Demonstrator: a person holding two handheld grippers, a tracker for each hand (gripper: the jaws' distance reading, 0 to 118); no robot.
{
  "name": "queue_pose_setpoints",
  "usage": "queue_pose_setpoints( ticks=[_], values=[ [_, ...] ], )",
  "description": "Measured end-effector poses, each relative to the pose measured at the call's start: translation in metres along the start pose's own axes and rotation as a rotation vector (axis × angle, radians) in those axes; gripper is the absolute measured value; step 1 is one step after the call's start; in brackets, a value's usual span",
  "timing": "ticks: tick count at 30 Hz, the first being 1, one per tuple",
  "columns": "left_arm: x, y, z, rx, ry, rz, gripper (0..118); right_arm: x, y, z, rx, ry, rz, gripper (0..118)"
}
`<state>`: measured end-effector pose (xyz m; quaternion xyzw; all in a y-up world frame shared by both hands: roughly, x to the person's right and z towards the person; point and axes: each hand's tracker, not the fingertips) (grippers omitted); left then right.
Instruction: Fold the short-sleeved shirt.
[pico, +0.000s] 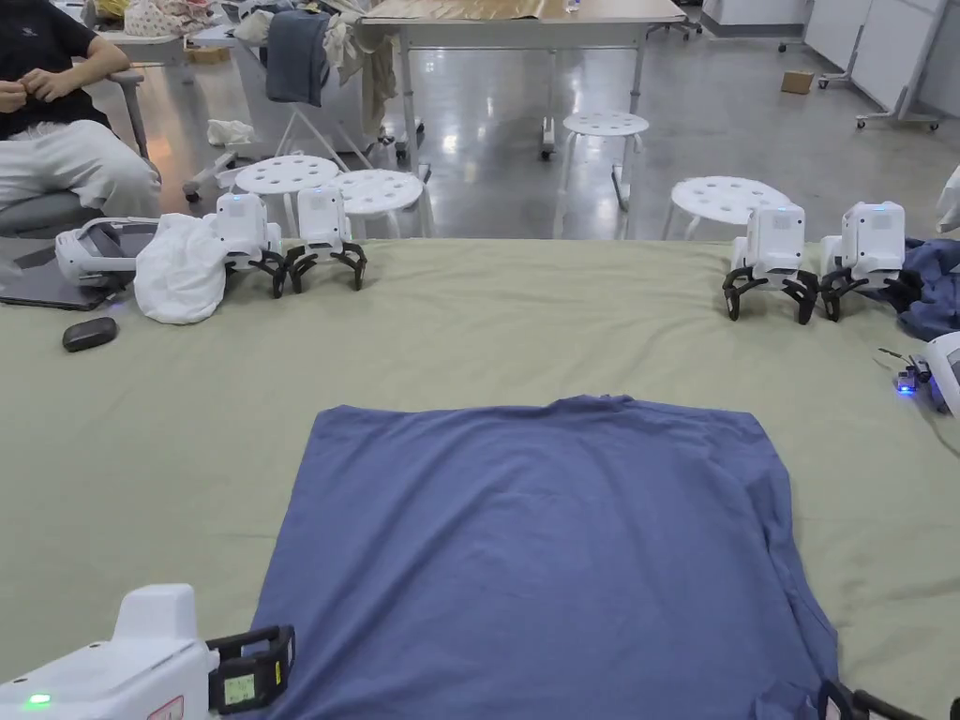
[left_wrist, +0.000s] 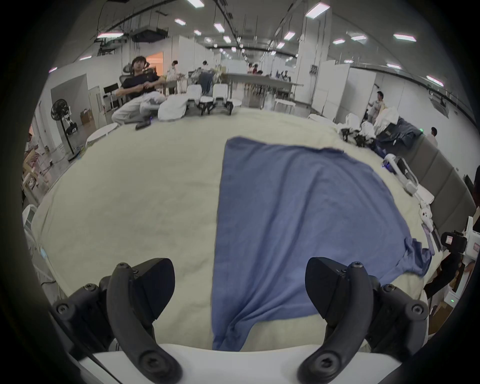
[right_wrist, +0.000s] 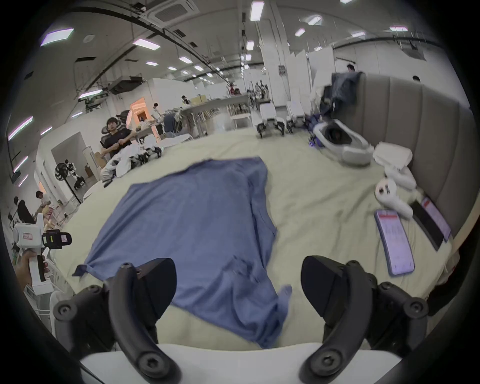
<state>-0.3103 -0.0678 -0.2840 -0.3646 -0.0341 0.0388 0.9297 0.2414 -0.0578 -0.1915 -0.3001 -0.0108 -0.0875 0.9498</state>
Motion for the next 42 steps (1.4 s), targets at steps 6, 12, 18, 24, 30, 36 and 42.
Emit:
queue_pose_setpoints(
  ticks=[6, 12, 18, 24, 30, 36, 42],
  values=[
    [0.015, 0.027, 0.010, 0.131, 0.010, -0.019, 108, -0.033, 0.036, 0.004, 0.146, -0.023, 0.078, 109],
    [0.042, 0.031, 0.015, 0.279, 0.076, -0.106, 107, -0.061, 0.048, 0.003, 0.281, -0.102, 0.098, 109],
    [0.064, 0.018, 0.017, 0.387, 0.075, -0.098, 94, -0.084, 0.041, 0.002, 0.376, -0.171, 0.169, 103],
    [0.071, -0.002, 0.020, 0.486, 0.083, -0.067, 57, -0.091, 0.027, 0.003, 0.445, -0.198, 0.154, 31],
    [0.065, -0.015, 0.014, 0.495, 0.079, -0.070, 0, -0.092, 0.014, 0.006, 0.475, -0.221, 0.167, 4],
    [0.068, -0.014, 0.006, 0.487, 0.082, -0.078, 0, -0.091, 0.012, 0.008, 0.473, -0.223, 0.163, 4],
    [0.065, -0.013, 0.004, 0.480, 0.073, -0.061, 0, -0.091, 0.014, 0.010, 0.477, -0.218, 0.165, 4]
  ],
)
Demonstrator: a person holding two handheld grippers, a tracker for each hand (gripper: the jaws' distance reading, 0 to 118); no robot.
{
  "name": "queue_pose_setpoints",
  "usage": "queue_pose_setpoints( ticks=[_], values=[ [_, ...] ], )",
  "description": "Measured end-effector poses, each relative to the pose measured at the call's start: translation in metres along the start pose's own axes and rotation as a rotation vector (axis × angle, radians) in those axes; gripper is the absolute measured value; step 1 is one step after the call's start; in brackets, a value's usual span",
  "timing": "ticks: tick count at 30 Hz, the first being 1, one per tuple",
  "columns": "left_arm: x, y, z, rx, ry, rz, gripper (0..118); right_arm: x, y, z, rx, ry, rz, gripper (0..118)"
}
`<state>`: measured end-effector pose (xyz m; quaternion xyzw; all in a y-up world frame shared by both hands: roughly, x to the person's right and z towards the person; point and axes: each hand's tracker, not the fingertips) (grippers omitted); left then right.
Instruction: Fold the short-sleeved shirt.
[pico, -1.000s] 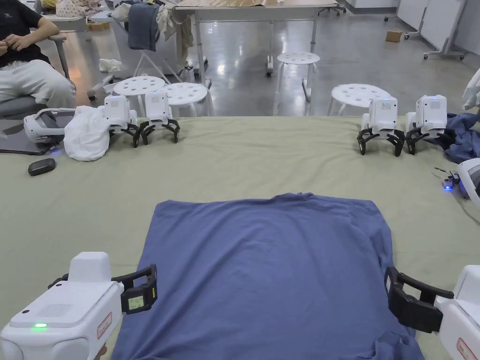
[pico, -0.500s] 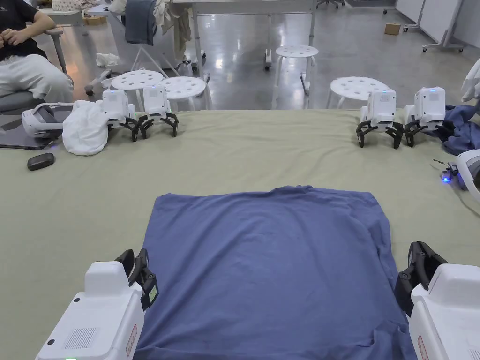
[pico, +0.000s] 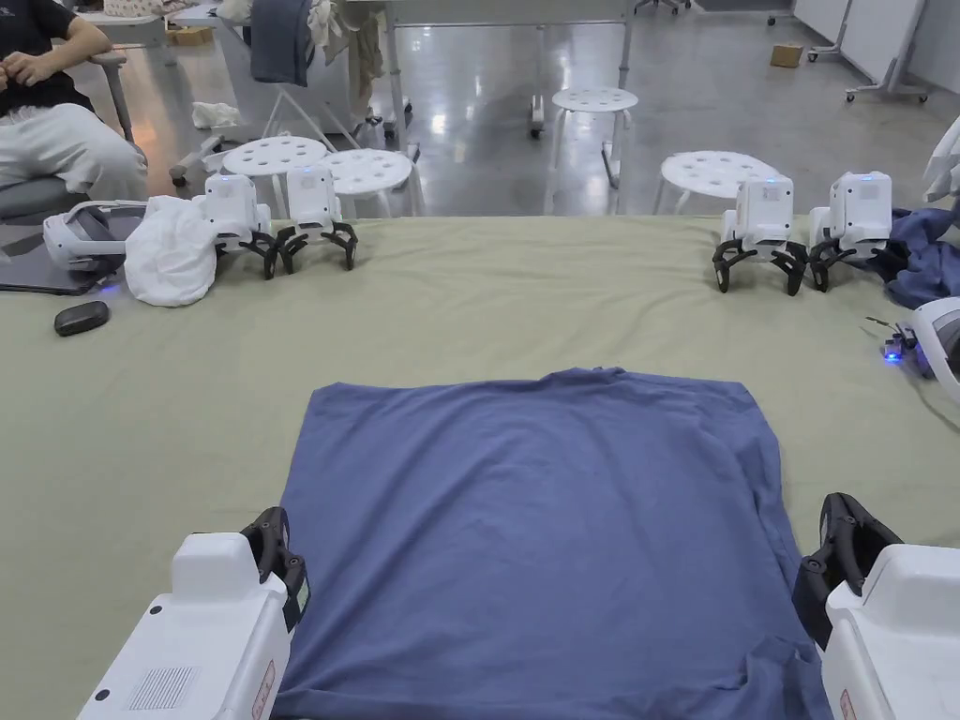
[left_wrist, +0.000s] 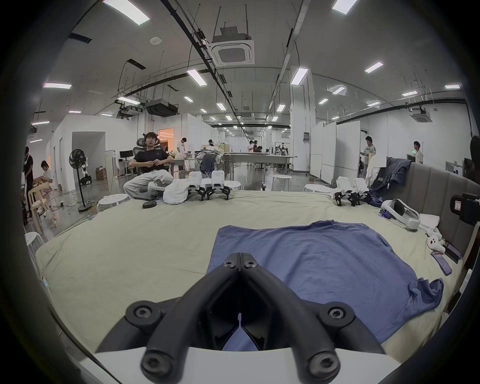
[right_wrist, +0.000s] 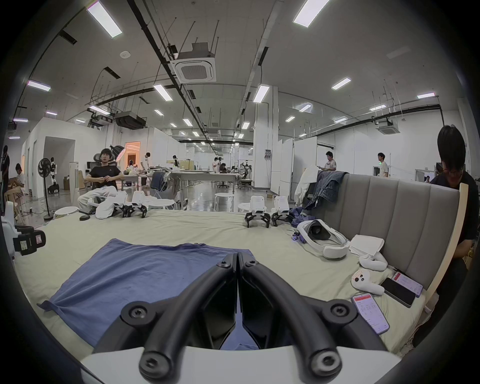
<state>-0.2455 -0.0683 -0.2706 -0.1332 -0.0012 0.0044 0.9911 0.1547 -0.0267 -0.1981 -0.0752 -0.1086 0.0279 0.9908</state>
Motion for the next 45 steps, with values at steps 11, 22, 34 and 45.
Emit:
queue_pose_setpoints(
  ticks=[11, 22, 34, 45],
  values=[
    [-0.006, 0.003, -0.001, -0.064, -0.018, 0.013, 0, 0.001, 0.002, -0.001, 0.004, 0.005, 0.017, 4],
    [-0.040, 0.006, -0.017, -0.497, -0.065, 0.074, 0, 0.004, -0.004, -0.008, -0.018, 0.008, 0.029, 4],
    [-0.061, -0.047, -0.028, -0.762, -0.021, 0.103, 63, 0.002, -0.014, -0.016, -0.066, 0.013, 0.020, 4],
    [-0.066, -0.072, -0.029, -0.818, 0.000, 0.098, 83, 0.000, -0.020, -0.015, -0.091, 0.024, 0.015, 4]
  ],
)
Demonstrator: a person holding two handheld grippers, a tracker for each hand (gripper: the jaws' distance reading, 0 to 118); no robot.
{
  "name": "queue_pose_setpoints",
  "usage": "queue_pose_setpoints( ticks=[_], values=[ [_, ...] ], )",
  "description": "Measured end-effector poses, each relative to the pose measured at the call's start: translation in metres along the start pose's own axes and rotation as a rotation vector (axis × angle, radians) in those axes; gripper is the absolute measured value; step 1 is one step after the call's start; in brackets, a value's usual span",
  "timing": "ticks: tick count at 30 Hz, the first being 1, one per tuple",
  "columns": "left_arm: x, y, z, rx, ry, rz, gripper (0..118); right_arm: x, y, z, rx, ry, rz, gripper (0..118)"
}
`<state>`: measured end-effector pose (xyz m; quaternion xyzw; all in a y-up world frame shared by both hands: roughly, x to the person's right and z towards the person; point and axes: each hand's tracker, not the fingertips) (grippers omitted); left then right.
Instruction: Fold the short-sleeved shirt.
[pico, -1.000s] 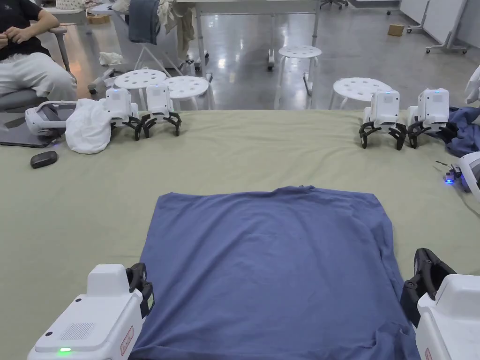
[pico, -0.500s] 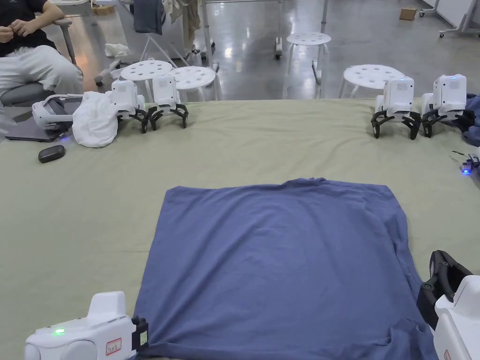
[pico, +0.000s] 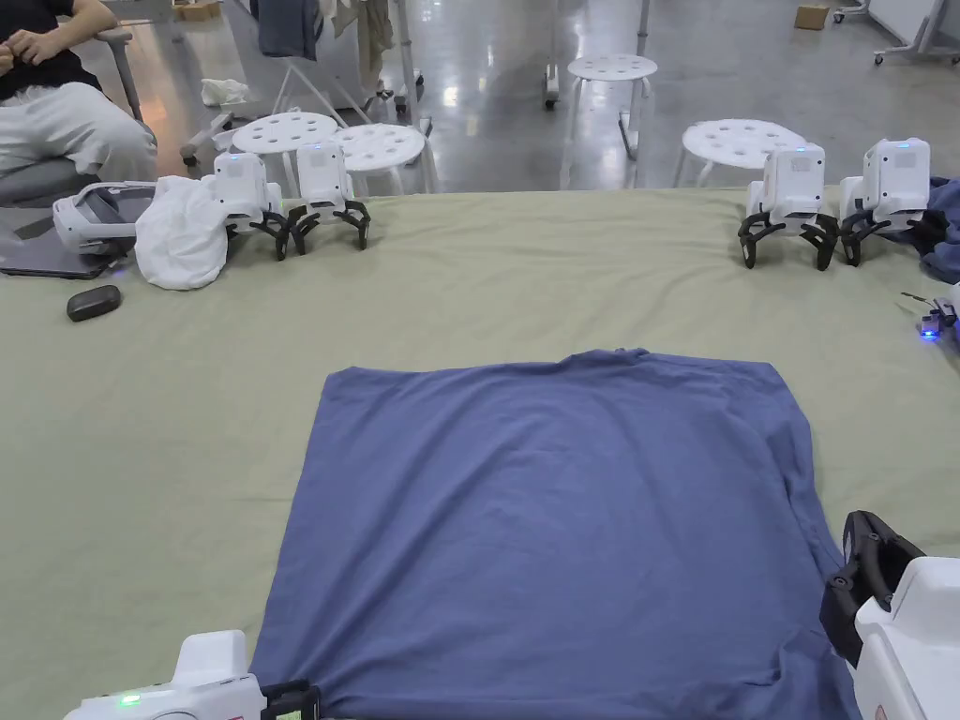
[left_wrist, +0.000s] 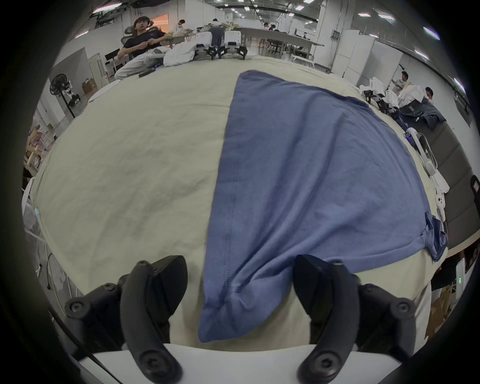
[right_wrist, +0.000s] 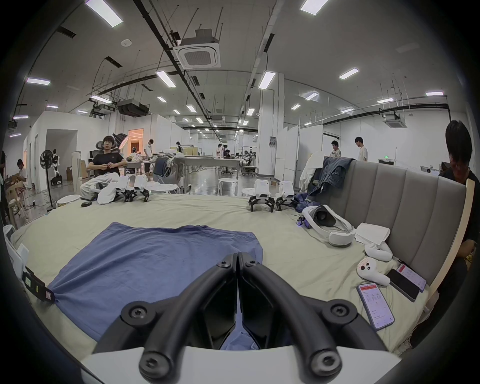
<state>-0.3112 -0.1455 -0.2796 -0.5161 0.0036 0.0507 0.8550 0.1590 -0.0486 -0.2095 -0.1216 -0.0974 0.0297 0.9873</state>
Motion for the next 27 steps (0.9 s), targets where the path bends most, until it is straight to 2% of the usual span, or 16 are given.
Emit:
queue_pose_setpoints(
  ticks=[2, 9, 12, 17, 24, 27],
  values=[
    [0.000, -0.002, 0.003, 0.006, 0.001, -0.001, 75, 0.001, 0.000, 0.001, -0.002, -0.001, 0.002, 4],
    [0.006, -0.004, 0.010, -0.010, -0.069, -0.049, 8, 0.008, 0.000, 0.005, -0.008, -0.008, -0.004, 4],
    [0.010, -0.005, 0.010, 0.006, -0.073, -0.058, 3, 0.012, 0.001, 0.008, -0.021, -0.008, -0.021, 4],
    [0.013, -0.001, 0.031, 0.111, -0.098, -0.033, 2, 0.021, -0.001, 0.011, -0.091, 0.012, -0.059, 4],
    [0.020, 0.008, 0.049, 0.190, -0.128, -0.014, 2, 0.031, -0.019, 0.004, -0.320, 0.063, -0.114, 4],
    [0.023, 0.010, 0.051, 0.194, -0.134, -0.011, 2, 0.034, -0.034, -0.002, -0.427, 0.060, -0.098, 6]
  ],
)
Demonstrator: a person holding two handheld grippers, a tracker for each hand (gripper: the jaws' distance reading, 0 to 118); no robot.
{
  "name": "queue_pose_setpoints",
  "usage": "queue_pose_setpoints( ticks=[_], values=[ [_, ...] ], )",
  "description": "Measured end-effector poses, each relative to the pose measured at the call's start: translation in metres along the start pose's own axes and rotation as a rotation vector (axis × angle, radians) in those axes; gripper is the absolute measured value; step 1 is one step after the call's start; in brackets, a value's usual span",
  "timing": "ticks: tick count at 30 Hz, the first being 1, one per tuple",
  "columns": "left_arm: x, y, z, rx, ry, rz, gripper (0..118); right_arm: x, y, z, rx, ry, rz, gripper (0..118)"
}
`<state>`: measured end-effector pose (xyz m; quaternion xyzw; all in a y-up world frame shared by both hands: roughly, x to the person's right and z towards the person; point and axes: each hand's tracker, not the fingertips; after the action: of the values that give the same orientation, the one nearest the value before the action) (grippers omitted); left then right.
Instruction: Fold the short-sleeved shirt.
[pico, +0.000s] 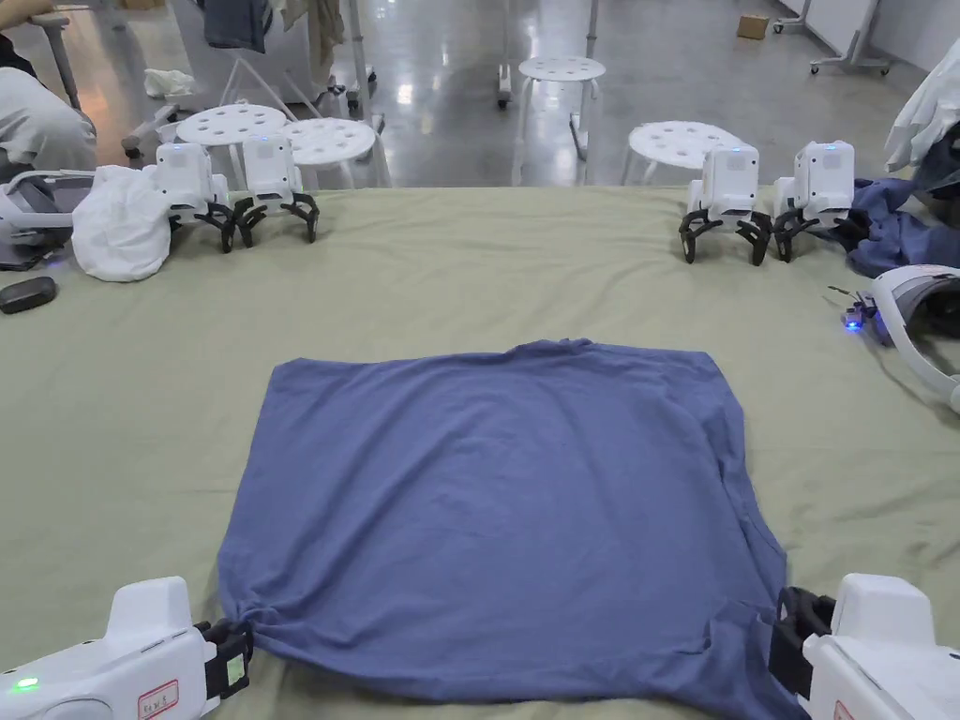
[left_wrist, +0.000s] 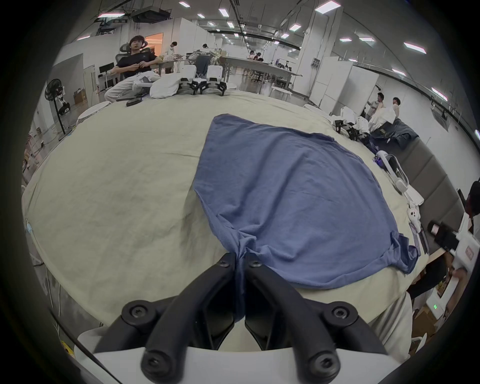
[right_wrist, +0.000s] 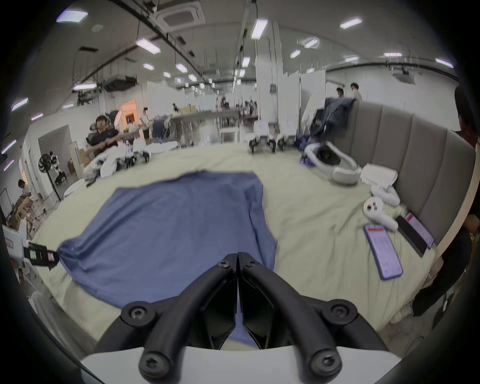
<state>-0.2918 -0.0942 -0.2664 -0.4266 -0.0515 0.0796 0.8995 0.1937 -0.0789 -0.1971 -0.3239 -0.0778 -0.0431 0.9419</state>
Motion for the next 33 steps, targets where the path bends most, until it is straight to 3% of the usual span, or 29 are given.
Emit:
queue_pose_setpoints(
  ticks=[2, 4, 6, 9, 17, 18, 19, 20, 22, 24, 27, 33],
  values=[
    [0.001, 0.000, -0.001, -0.002, -0.002, -0.001, 2, 0.005, -0.008, -0.007, -0.062, -0.005, -0.017, 18],
    [0.002, 0.000, -0.001, -0.003, -0.001, -0.003, 2, 0.009, -0.016, -0.013, -0.102, 0.004, -0.050, 59],
    [0.002, -0.001, -0.002, -0.007, -0.002, -0.003, 2, 0.012, -0.022, -0.020, -0.135, 0.007, -0.057, 91],
    [0.003, -0.002, -0.002, -0.014, -0.002, -0.001, 2, 0.012, -0.030, -0.027, -0.155, -0.010, -0.056, 102],
    [0.000, -0.003, -0.003, -0.022, -0.003, 0.007, 2, 0.013, -0.038, -0.046, -0.224, -0.030, -0.051, 102],
    [0.000, -0.003, -0.003, -0.023, -0.003, 0.008, 2, 0.014, -0.039, -0.047, -0.230, -0.028, -0.049, 97],
    [-0.001, -0.003, -0.003, -0.024, -0.003, 0.009, 2, 0.015, -0.040, -0.048, -0.235, -0.020, -0.053, 86],
    [-0.002, -0.003, -0.003, -0.024, -0.004, 0.010, 2, 0.016, -0.040, -0.048, -0.240, -0.015, -0.056, 67],
    [-0.002, -0.004, -0.003, -0.026, -0.003, 0.010, 2, 0.015, -0.041, -0.046, -0.237, -0.009, -0.058, 50],
    [-0.003, -0.004, -0.004, -0.026, -0.002, 0.008, 2, 0.015, -0.043, -0.045, -0.230, -0.032, -0.041, 10],
    [-0.003, -0.004, -0.004, -0.028, 0.001, 0.008, 2, 0.019, -0.041, -0.039, -0.217, -0.006, -0.067, 9],
    [-0.004, -0.006, -0.005, -0.029, 0.005, 0.015, 2, 0.021, -0.031, -0.024, -0.152, -0.012, -0.043, 8]
  ],
)
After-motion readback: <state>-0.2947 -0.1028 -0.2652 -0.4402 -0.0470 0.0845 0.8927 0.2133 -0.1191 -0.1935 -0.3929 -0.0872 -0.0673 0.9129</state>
